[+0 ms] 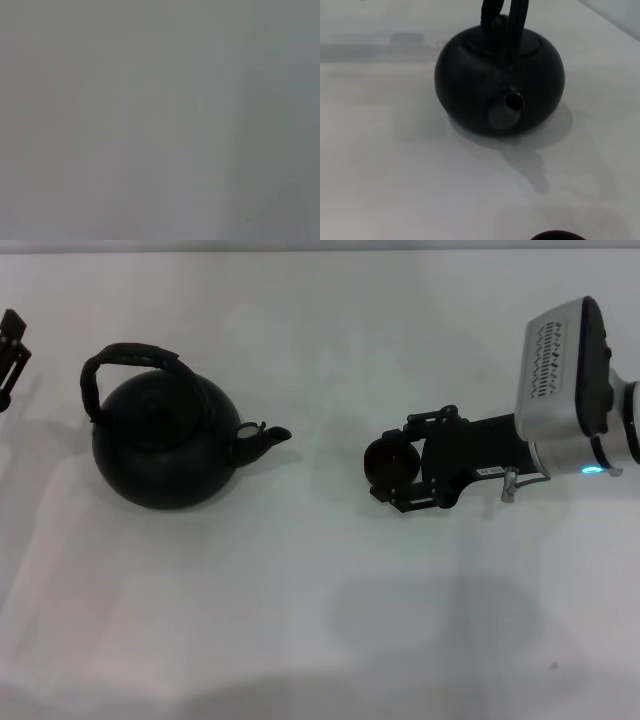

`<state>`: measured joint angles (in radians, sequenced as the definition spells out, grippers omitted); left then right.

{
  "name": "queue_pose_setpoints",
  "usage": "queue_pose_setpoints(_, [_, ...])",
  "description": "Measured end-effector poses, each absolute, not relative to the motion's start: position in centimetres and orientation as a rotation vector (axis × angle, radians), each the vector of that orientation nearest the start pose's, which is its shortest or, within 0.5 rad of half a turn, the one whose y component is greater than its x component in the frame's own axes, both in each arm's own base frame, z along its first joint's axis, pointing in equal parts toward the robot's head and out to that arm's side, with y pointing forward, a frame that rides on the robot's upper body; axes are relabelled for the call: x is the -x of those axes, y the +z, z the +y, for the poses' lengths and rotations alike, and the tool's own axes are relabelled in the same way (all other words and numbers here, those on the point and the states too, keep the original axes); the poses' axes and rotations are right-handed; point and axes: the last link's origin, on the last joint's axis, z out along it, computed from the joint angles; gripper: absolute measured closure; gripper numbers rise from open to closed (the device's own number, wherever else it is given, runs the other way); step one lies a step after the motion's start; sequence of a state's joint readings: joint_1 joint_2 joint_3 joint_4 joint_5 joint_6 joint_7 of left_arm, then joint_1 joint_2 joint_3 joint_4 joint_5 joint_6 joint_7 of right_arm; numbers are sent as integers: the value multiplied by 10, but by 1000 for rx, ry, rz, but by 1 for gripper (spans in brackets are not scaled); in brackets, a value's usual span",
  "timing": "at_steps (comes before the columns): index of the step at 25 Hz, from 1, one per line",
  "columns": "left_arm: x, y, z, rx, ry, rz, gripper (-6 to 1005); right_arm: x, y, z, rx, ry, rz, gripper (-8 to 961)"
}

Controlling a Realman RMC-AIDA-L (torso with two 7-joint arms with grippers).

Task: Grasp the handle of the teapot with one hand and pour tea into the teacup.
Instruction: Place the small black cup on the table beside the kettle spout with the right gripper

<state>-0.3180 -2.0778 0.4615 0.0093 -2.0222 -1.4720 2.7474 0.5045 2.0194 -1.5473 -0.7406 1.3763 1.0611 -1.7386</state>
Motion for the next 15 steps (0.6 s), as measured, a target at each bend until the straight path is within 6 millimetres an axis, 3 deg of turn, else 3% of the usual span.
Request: queue_pose_setpoints(15, [355, 7, 267, 1610, -849, -554, 196, -260, -78, 337, 2869, 38, 228, 137])
